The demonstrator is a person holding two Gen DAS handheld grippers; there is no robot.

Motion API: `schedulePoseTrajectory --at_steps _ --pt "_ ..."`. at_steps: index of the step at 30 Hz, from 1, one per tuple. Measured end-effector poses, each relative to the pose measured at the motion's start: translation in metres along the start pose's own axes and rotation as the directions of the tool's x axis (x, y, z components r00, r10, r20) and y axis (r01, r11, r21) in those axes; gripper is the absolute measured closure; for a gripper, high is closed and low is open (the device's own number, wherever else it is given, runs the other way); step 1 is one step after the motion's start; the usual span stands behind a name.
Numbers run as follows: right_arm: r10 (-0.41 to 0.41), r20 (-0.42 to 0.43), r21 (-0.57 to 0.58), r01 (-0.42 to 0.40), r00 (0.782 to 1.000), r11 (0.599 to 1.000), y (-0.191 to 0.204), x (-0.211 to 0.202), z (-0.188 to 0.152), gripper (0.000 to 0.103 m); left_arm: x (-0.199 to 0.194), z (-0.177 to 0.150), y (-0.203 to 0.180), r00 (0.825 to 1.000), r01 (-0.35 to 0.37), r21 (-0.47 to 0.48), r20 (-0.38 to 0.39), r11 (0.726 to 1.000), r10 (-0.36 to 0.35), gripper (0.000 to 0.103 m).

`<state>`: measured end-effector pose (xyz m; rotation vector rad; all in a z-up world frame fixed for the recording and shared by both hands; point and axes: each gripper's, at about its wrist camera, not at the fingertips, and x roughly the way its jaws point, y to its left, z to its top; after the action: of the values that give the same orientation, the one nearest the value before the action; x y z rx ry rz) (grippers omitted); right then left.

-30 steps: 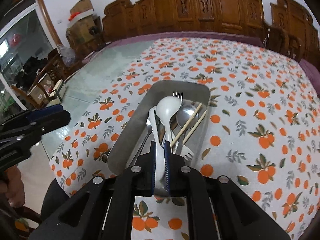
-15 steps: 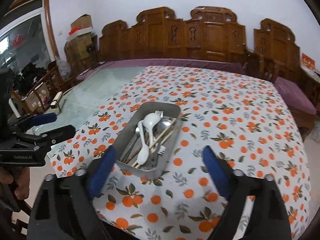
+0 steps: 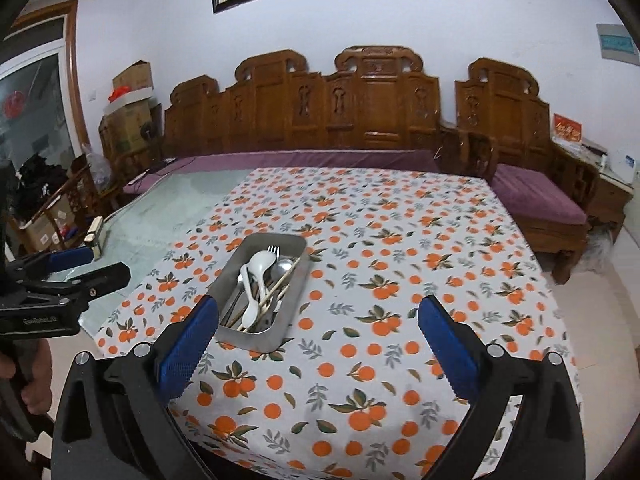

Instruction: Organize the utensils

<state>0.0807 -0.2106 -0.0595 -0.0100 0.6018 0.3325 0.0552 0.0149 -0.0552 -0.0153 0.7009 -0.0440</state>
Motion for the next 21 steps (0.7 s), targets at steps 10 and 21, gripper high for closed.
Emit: schedulePoseTrajectory --at_steps 10,21 --pt "-0.019 0.087 0.011 0.018 0.996 1.0 -0.002 -0.04 0.015 0.003 -0.041 0.017 -0.02 0.996 -0.018 0.022 0.092 1.0 0.016 0.008" --pt "-0.043 0.206 -0.002 0.044 0.978 0.999 0.003 -0.091 0.046 0.003 -0.084 0.037 -0.029 0.984 -0.018 0.013 0.179 1.0 0.015 0.008"
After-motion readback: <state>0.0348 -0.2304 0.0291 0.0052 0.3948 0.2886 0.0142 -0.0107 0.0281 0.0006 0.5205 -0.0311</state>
